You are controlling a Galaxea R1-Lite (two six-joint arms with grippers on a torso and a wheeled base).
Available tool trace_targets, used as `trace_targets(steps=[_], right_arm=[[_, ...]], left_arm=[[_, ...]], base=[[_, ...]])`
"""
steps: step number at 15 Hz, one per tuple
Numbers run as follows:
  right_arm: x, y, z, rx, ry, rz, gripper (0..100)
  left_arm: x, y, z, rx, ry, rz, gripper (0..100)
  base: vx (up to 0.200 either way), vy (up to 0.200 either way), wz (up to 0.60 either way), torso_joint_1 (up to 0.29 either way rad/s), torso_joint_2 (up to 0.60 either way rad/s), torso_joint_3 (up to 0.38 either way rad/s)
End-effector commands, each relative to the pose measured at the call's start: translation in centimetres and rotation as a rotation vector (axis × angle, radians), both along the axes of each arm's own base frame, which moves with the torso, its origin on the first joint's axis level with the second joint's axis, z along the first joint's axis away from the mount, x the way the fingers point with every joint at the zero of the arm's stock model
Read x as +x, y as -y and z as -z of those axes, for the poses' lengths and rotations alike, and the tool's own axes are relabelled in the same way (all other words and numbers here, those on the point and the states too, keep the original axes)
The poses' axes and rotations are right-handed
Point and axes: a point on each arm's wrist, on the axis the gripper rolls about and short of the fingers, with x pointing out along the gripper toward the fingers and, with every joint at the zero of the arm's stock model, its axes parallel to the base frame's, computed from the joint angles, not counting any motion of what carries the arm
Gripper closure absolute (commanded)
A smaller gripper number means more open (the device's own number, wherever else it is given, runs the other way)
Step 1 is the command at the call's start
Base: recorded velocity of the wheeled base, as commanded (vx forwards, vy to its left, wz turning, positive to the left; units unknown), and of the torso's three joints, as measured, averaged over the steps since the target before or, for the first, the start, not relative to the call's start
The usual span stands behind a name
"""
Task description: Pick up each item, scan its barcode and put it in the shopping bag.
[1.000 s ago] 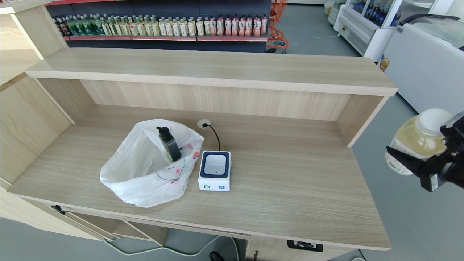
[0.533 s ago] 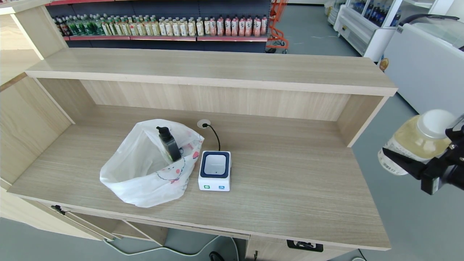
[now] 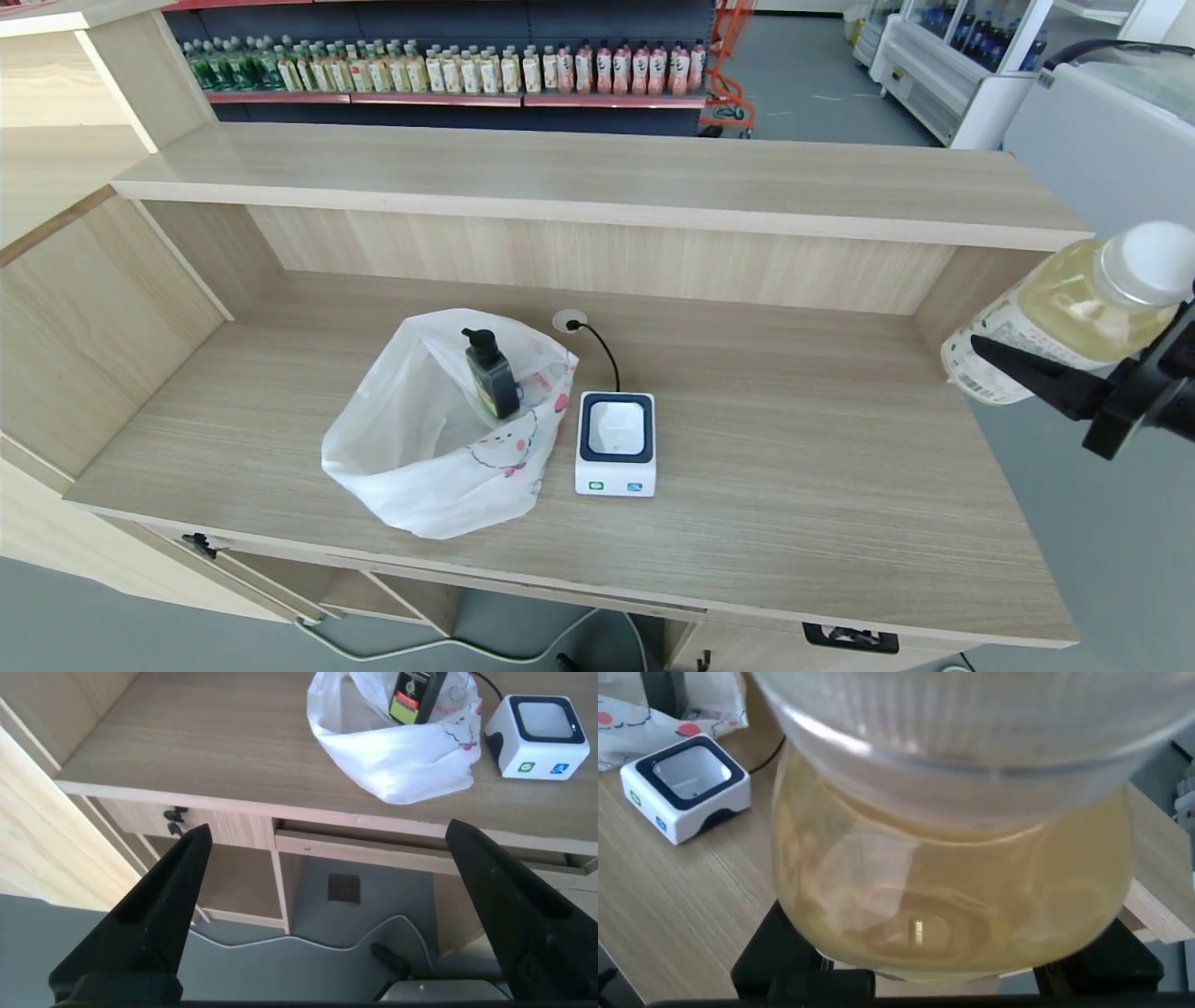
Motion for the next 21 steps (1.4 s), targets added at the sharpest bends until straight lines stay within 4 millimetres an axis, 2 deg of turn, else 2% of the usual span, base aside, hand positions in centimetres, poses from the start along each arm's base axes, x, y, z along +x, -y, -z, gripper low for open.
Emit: trace_targets(steps=[1, 6, 11, 17, 21], right_arm=[[1.7, -0.7, 1.0, -0.008, -0.018, -0.072, 100], [6.8, -1.5, 4.0, -0.069, 0.033, -0.201, 100], [9.7, -2.4, 6.9, -0.118, 0.07, -0.305, 100], [11.3, -2.9, 9.3, -0.122, 0.089, -0.36, 100], [11.6, -3.0, 10.6, -0.121, 0.088, -0.382, 100]], left_arm=[[0.0, 0.0, 0.0, 0.0, 0.0, 0.0, 0], [0.0, 0.0, 0.0, 0.004, 0.0, 0.0, 0], [0.0, 0.0, 0.0, 0.0, 0.0, 0.0, 0], [0.0, 0.0, 0.0, 0.0, 0.0, 0.0, 0], [0.0, 0.0, 0.0, 0.0, 0.0, 0.0, 0]], base=[[0.0, 0.2, 0.0, -0.002, 0.01, -0.002], [0.0, 0.2, 0.0, 0.001, 0.0, 0.005], [0.0, 0.0, 0.0, 0.0, 0.0, 0.0], [0.0, 0.0, 0.0, 0.0, 0.0, 0.0], [0.0, 0.0, 0.0, 0.0, 0.0, 0.0]])
